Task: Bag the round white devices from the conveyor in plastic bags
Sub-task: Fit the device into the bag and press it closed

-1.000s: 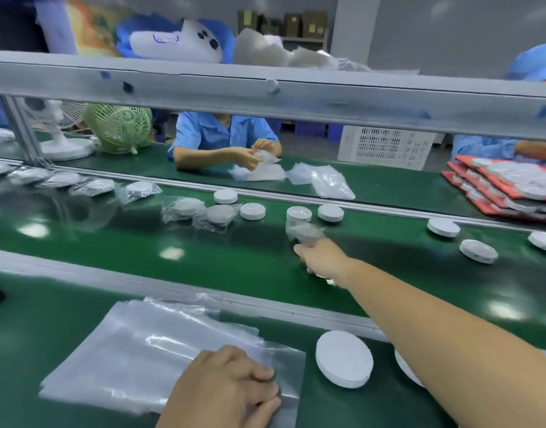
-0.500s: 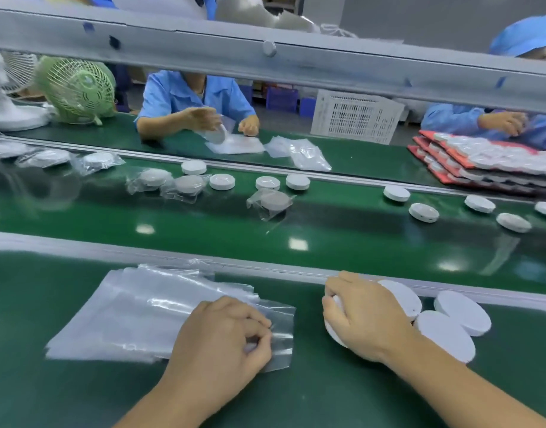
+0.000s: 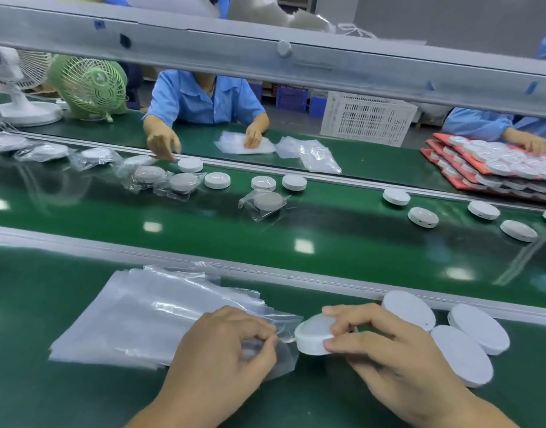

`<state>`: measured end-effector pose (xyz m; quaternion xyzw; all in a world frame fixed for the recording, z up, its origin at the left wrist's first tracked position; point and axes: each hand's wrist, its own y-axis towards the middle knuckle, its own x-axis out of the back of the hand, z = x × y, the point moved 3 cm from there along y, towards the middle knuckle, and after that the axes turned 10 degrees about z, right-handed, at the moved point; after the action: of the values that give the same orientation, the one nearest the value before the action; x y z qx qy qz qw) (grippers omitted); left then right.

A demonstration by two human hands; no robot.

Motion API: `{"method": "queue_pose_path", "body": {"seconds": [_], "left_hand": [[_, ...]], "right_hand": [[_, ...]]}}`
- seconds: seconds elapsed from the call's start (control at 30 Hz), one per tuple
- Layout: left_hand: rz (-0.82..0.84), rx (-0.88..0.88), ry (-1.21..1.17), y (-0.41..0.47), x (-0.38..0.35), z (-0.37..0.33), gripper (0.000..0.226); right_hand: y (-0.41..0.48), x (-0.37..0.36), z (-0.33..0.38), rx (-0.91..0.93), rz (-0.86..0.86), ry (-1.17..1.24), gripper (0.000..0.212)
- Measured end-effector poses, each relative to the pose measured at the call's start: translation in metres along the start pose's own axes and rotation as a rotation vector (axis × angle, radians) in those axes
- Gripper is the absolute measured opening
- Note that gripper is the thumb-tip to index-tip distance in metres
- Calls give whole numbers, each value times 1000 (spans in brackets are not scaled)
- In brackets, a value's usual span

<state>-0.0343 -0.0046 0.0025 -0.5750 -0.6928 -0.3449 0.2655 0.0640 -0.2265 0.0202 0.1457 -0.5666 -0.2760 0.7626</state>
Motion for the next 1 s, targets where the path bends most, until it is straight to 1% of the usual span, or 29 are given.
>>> {"method": "queue_pose_path", "body": {"seconds": [0.13, 0.23, 0.33, 0.43, 0.53, 0.57, 0.63, 0.73, 0.8, 0.87, 0.9, 0.97, 1.0], "left_hand": [[-1, -24, -107, 0, 1, -7, 25], [-50, -39, -135, -1, 4, -10, 20], [-51, -127, 93, -2, 4, -10, 17], [93, -124, 201, -1, -3, -2, 31], [207, -185, 266, -1, -4, 4, 34], [214, -200, 298, -1, -3, 5, 31], [196, -220, 351, 0, 1, 6, 18], [214, -276, 377, 0, -2, 2, 13], [218, -299, 394, -2, -4, 1, 11], [178, -290, 395, -2, -2, 0, 12], [139, -273, 370, -1, 0, -1, 11], [66, -224, 246, -1, 3, -4, 6], [40, -192, 155, -2, 6, -6, 13]], "right_hand": [[7, -2, 4, 18, -62, 82, 19], [11, -3, 8, 12, -90, 167, 8], [11, -5, 8, -20, -79, 201, 7], [4, -9, 4, -58, -66, 172, 6], [-4, -11, 2, -100, -97, 151, 11], [-5, -12, 2, -104, -106, 148, 11], [-7, -15, 3, -95, -127, 138, 14], [-9, -20, 4, -61, -148, 109, 19], [-9, -23, 6, -14, -122, 40, 20], [-12, -23, 8, 43, -95, -41, 18], [-13, -22, 9, 78, -85, -92, 17], [-14, -20, 13, 172, -56, -203, 15], [-14, -20, 17, 212, -60, -233, 16]]}}
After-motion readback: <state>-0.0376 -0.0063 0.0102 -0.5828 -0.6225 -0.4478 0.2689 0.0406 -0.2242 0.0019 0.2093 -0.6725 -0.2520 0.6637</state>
